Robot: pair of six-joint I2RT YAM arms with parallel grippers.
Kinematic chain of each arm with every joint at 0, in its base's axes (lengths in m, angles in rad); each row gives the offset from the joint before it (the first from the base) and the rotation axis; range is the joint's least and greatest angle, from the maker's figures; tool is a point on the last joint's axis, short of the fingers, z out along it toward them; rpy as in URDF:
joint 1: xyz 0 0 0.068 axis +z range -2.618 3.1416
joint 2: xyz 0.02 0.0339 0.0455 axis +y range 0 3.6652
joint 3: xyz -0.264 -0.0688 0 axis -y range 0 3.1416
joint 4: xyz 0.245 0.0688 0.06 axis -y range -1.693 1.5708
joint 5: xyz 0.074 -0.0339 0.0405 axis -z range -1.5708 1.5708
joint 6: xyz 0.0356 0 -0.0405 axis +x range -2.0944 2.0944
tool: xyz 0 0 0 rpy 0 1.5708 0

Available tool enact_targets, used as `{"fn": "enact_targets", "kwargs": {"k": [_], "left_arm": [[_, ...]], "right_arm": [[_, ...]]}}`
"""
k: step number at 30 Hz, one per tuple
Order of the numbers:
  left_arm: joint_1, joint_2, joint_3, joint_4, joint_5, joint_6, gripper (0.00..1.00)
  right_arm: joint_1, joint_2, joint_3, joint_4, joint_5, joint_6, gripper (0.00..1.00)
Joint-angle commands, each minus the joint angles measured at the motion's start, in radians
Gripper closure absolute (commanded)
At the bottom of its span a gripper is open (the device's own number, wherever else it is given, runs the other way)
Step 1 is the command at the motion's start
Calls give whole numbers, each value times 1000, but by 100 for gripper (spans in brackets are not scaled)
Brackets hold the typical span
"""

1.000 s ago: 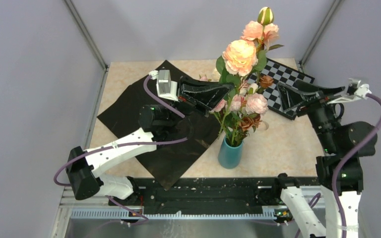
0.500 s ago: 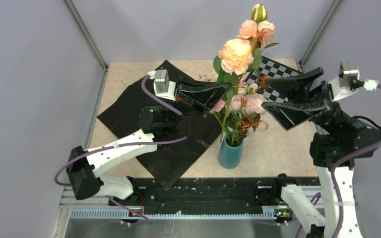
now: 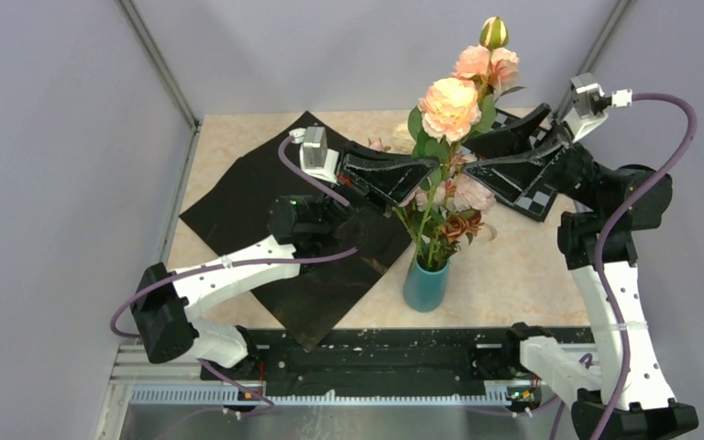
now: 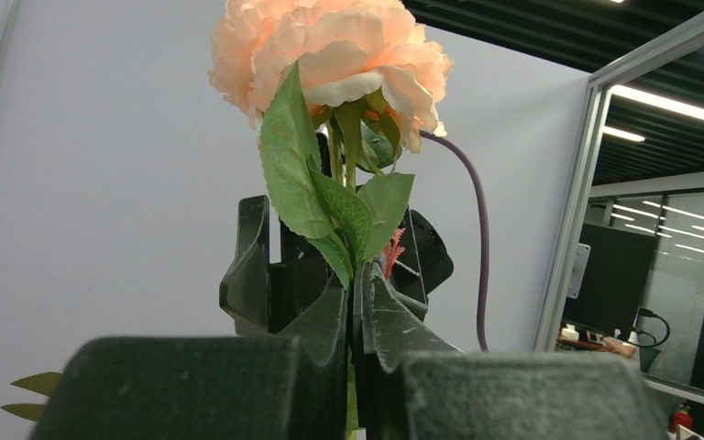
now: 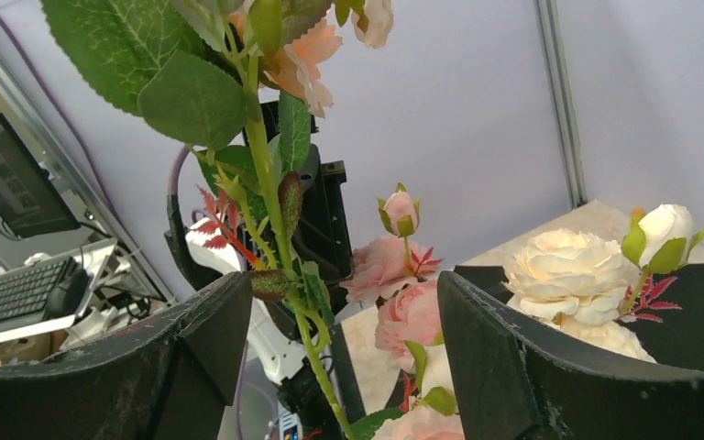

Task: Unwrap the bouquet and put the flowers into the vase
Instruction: Pick up the fake flower from the wrapping paper.

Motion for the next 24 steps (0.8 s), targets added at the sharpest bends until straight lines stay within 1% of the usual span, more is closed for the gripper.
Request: {"fn": "enact_targets", "kwargs": {"k": [1, 5, 11, 16, 19, 24], "left_arm": [[-5, 0, 43, 56, 16, -23, 100], [-5, 9, 52, 55, 18, -23, 100], [-3, 20, 72, 53, 18, -16, 100], [-3, 31, 86, 48, 25, -15, 100], [-3, 34, 85, 41, 24, -13, 100], [-2, 31, 72, 24, 22, -1, 100]], "right_arm": [[61, 16, 81, -26, -6, -62, 27], [108, 37, 119, -89, 1, -121, 30], [137, 56, 141, -102, -22, -141, 33], [169, 77, 154, -120, -31, -171, 40], [195, 85, 167, -127, -32, -194, 49], [201, 90, 181, -112, -46, -211, 69]]}}
